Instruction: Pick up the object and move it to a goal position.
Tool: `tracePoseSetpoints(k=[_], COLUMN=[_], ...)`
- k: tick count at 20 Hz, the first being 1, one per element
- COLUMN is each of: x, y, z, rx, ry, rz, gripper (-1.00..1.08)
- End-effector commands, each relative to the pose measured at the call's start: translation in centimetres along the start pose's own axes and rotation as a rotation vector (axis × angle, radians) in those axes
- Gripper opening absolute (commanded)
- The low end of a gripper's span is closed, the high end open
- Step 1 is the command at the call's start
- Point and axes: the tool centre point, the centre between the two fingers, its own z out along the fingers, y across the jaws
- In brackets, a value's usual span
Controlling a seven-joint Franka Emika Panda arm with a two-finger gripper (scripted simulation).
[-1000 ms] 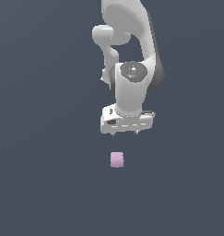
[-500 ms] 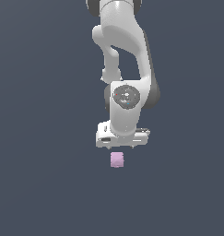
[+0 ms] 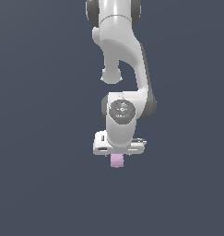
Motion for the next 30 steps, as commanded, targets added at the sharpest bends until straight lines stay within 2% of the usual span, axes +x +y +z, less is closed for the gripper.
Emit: tracePoseSetpoints(k=[1,8,17,22,23,30], x=[0.2,0.2,0.1,0.3,0.3,0.3], y=[0.1,0.1,0.1,0.1,0.1,0.1], z=[0.3,1.0,5.3,5.3,5.3,5.3], rx=[-0.001,-0.001,-0.001,-0.001,-0.001,-0.001], ry=[0.0,-0.001,0.0,0.0,0.0,0.0], rz=[0.003,0.003,0.003,0.003,0.003,0.003], gripper=[1.0,1.0,1.0,1.0,-1.0,-1.0])
